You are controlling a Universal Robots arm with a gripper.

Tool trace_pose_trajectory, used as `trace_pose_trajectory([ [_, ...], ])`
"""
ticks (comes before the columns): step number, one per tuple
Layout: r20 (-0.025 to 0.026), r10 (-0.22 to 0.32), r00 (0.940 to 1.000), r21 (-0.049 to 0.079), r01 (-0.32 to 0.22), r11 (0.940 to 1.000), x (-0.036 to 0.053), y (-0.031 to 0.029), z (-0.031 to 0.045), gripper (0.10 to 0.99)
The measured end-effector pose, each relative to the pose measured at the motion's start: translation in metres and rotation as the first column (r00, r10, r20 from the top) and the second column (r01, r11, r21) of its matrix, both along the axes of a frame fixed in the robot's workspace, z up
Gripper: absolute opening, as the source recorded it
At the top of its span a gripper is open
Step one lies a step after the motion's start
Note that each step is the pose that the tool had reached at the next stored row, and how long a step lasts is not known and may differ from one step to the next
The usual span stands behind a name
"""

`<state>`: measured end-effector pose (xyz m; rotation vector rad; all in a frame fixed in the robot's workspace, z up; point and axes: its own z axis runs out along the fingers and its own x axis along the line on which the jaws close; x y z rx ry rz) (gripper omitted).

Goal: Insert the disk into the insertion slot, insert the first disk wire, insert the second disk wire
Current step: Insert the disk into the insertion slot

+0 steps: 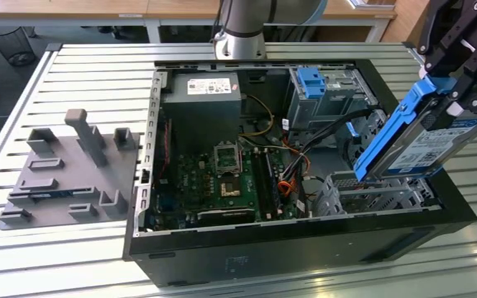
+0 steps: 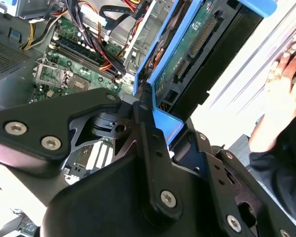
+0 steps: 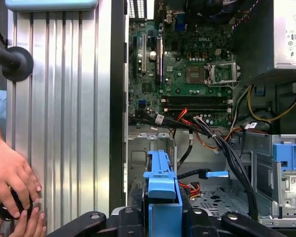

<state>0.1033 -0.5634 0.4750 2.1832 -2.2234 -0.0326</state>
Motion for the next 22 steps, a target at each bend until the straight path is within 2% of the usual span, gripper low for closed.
trace_pose_trajectory([
  [22,0.0025,-0.001,1.0000,0.000,0.001,1.0000,-0.0036,0.0000,-0.0081,0.365],
])
